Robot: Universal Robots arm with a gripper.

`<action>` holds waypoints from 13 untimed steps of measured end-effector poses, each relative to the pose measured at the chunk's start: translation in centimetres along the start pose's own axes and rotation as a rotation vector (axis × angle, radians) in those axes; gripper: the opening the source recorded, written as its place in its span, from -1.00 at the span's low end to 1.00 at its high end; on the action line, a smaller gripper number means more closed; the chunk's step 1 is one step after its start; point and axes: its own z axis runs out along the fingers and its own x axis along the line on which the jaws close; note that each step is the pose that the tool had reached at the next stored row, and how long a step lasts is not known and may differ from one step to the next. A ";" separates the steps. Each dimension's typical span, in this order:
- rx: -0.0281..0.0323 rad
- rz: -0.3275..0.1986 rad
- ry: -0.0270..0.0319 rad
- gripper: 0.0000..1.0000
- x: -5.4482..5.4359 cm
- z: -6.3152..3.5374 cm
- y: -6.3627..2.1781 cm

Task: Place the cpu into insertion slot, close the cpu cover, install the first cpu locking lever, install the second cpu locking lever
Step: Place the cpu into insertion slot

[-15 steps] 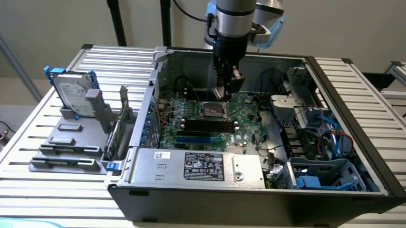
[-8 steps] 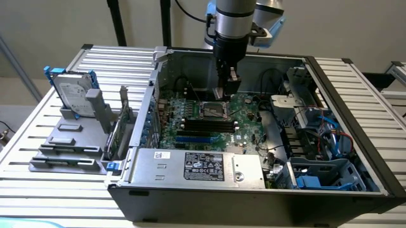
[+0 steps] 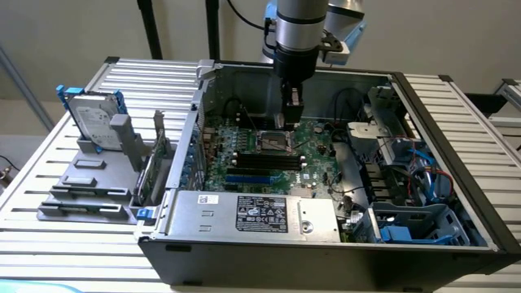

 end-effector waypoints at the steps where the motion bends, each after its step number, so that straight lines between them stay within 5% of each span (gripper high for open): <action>1: 0.0003 0.011 -0.0008 0.09 0.0 0.00 -0.03; 13: 0.0012 0.021 -0.0012 0.09 0.0 0.27 -1.92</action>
